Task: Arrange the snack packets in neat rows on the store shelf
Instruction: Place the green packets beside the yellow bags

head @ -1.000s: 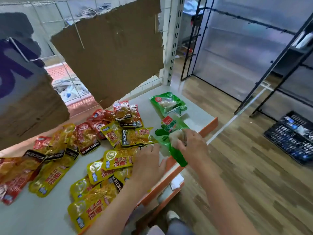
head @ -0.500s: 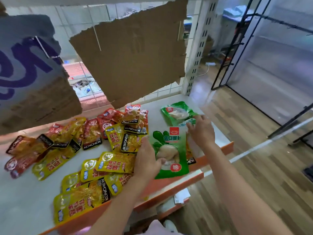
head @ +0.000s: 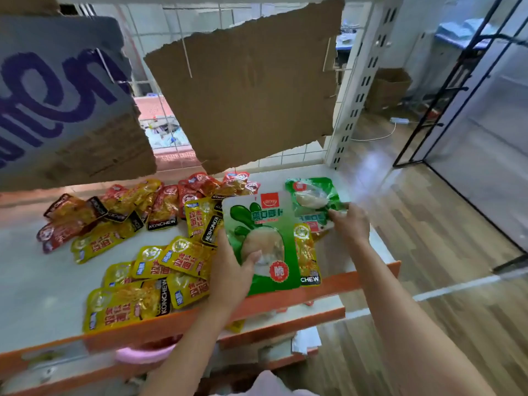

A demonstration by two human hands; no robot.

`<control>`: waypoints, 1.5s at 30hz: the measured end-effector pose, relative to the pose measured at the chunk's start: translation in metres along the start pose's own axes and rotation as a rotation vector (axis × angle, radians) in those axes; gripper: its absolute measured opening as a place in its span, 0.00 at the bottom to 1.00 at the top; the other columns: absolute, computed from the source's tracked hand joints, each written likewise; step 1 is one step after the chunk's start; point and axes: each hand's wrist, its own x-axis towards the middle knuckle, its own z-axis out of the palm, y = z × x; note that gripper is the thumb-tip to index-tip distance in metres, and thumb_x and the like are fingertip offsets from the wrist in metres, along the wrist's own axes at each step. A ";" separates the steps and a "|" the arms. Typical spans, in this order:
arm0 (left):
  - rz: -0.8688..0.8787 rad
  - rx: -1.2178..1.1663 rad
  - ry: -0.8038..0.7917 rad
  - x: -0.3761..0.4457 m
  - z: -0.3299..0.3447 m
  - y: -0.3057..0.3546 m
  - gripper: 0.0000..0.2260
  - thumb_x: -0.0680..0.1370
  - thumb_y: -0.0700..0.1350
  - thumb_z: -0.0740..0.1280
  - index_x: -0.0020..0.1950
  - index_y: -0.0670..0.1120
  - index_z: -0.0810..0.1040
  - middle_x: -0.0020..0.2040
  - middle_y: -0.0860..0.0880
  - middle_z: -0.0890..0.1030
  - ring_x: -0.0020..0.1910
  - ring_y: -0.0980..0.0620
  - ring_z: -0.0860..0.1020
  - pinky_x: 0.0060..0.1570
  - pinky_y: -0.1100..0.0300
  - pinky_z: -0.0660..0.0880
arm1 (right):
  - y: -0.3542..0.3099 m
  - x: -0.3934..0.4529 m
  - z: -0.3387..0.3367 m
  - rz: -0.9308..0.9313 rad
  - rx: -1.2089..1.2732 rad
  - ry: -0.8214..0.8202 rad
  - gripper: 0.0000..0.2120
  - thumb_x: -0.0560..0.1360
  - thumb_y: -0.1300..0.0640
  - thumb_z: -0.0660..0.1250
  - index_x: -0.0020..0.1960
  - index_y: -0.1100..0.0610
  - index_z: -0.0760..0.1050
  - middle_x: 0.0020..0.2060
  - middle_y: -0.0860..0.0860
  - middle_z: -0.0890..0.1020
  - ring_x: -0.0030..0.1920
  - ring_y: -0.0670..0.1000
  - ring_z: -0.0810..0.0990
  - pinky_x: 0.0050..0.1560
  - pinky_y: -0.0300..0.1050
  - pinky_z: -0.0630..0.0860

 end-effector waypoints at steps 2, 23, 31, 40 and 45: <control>-0.005 -0.046 0.088 -0.005 -0.006 0.004 0.32 0.74 0.41 0.70 0.73 0.44 0.56 0.61 0.55 0.66 0.62 0.59 0.64 0.59 0.66 0.61 | -0.001 -0.011 -0.002 0.006 0.196 -0.009 0.12 0.76 0.57 0.65 0.56 0.63 0.75 0.53 0.61 0.80 0.55 0.60 0.76 0.52 0.51 0.70; -0.304 -0.113 0.587 -0.114 -0.109 -0.057 0.24 0.71 0.36 0.71 0.63 0.44 0.64 0.54 0.53 0.71 0.55 0.55 0.69 0.49 0.67 0.63 | -0.094 -0.188 0.035 -1.002 0.416 -0.111 0.05 0.76 0.64 0.60 0.46 0.56 0.64 0.38 0.59 0.81 0.30 0.51 0.72 0.30 0.38 0.54; -0.331 -0.193 0.648 -0.171 -0.201 -0.098 0.22 0.72 0.36 0.71 0.60 0.49 0.64 0.50 0.59 0.73 0.50 0.58 0.73 0.46 0.71 0.70 | -0.129 -0.285 0.082 -1.018 0.467 -0.253 0.03 0.75 0.64 0.61 0.45 0.59 0.67 0.30 0.41 0.67 0.28 0.44 0.64 0.26 0.35 0.58; -0.424 -0.156 0.769 -0.246 -0.309 -0.156 0.23 0.69 0.40 0.74 0.57 0.50 0.66 0.47 0.56 0.77 0.45 0.63 0.76 0.35 0.74 0.71 | -0.176 -0.416 0.142 -0.854 0.512 -0.564 0.05 0.76 0.66 0.62 0.43 0.60 0.68 0.34 0.44 0.74 0.33 0.40 0.73 0.32 0.35 0.67; -0.482 -0.123 0.850 -0.280 -0.346 -0.185 0.21 0.70 0.40 0.74 0.58 0.49 0.69 0.44 0.62 0.76 0.43 0.67 0.74 0.39 0.68 0.70 | -0.199 -0.481 0.169 -0.667 0.488 -0.791 0.12 0.77 0.64 0.62 0.39 0.51 0.67 0.42 0.41 0.76 0.40 0.39 0.76 0.35 0.30 0.73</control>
